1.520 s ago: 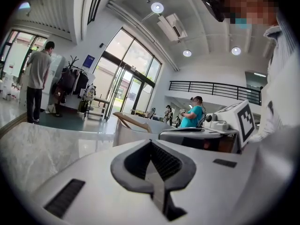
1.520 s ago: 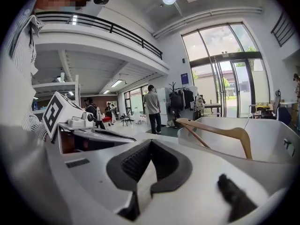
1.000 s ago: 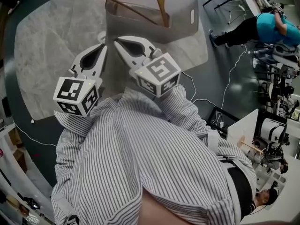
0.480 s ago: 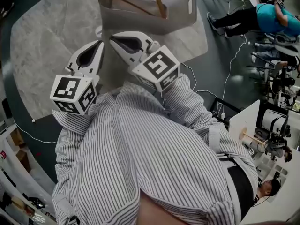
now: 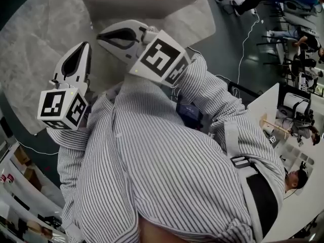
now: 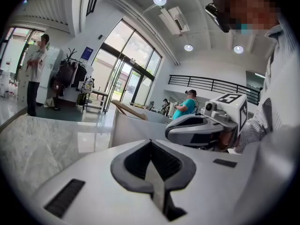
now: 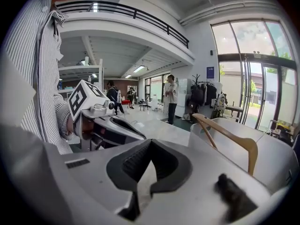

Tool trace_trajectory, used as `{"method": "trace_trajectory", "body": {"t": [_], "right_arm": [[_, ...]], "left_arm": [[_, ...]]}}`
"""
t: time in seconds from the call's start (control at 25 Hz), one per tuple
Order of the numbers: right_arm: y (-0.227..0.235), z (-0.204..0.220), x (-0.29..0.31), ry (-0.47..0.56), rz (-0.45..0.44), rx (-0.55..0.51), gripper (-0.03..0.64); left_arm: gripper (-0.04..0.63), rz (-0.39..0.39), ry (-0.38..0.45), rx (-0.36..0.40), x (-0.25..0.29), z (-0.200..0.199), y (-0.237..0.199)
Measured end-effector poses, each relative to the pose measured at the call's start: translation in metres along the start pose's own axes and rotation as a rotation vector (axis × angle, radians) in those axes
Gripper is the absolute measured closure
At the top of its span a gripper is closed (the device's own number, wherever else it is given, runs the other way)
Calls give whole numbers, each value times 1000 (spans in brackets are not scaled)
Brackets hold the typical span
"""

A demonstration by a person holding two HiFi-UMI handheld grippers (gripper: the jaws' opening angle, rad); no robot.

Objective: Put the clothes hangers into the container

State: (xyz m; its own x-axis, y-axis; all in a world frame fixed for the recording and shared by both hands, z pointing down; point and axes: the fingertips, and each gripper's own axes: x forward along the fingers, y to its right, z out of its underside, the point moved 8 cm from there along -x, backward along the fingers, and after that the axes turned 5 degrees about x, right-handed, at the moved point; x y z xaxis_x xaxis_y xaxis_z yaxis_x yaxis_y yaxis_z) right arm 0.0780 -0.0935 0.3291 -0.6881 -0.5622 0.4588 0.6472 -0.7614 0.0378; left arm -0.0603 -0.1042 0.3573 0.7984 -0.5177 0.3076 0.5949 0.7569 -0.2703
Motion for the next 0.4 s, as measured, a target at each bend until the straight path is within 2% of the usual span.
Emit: {"method": "trace_trajectory", "body": {"t": [0.4], "right_arm": [[-36, -5, 11, -25, 7, -24, 603]], "left_arm": [[586, 9, -7, -23, -30, 16, -2]]}}
